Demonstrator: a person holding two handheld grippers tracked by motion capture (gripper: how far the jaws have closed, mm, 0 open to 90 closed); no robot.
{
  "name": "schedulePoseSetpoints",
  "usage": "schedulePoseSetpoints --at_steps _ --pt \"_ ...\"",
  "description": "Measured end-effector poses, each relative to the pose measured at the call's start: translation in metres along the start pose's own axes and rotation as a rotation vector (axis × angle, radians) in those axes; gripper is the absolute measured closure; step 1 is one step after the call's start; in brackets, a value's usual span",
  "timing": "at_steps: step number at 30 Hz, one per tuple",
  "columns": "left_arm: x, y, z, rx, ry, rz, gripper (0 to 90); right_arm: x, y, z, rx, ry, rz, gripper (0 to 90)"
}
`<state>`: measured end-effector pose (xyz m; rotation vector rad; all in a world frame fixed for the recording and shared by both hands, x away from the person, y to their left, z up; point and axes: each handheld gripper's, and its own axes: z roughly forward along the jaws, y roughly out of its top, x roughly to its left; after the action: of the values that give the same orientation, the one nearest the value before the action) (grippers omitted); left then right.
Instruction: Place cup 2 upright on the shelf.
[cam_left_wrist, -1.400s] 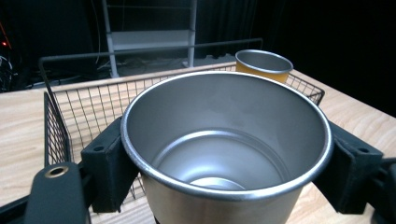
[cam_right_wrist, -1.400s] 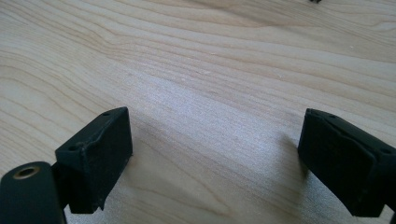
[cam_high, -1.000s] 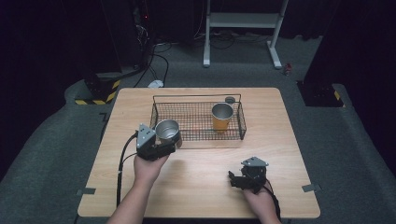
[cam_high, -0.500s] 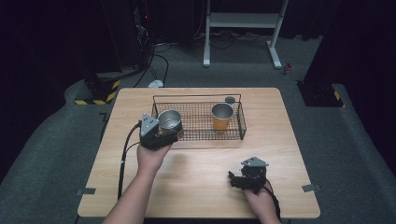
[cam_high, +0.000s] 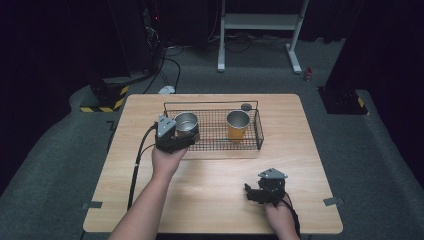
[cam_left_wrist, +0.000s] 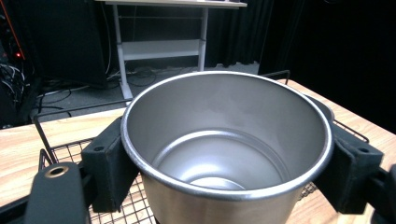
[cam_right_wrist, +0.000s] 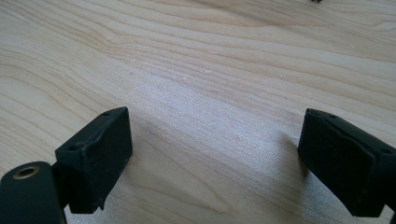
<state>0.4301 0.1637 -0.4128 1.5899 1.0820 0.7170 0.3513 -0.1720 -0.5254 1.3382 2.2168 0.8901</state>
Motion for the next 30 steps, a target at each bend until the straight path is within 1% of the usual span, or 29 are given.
schedulePoseSetpoints --at_steps 8,11,14,16,18,21,23,24,26,28,30 --pt "0.005 0.002 0.018 0.028 0.016 0.005 18.9 0.000 0.000 0.000 -0.001 0.001 -0.006 9.9" --pt "0.007 0.004 0.024 0.037 0.011 -0.006 18.9 0.000 0.000 0.000 -0.003 0.001 -0.010 9.9" --pt "0.008 0.007 0.031 0.050 0.013 0.001 18.9 0.000 0.000 0.000 -0.003 0.001 -0.009 9.9" --pt "0.009 0.007 0.035 0.045 0.011 -0.005 18.9 0.000 0.000 0.000 -0.003 0.001 -0.009 9.9" --pt "0.012 0.007 0.039 0.060 0.008 -0.015 18.9 0.000 0.000 0.000 -0.003 0.001 -0.009 9.9" --pt "0.015 0.007 0.046 0.081 0.019 -0.010 18.9 0.000 0.000 0.000 -0.003 0.001 -0.009 9.9" --pt "0.017 0.008 0.048 0.077 0.022 -0.010 18.9 0.000 0.000 0.000 -0.003 0.001 -0.009 9.9" --pt "0.018 0.008 0.049 0.069 0.032 -0.005 18.9 0.000 0.000 0.000 -0.004 0.000 -0.009 9.9" --pt "0.018 0.008 0.051 0.071 0.049 0.001 18.9 0.000 0.000 0.000 -0.003 0.001 -0.010 9.9" --pt "0.019 0.008 0.054 0.072 0.049 0.003 19.0 0.000 0.000 0.000 -0.004 0.001 -0.010 9.9" --pt "0.020 0.008 0.056 0.064 0.061 0.010 19.0 0.000 0.000 0.000 -0.004 0.001 -0.009 9.9"
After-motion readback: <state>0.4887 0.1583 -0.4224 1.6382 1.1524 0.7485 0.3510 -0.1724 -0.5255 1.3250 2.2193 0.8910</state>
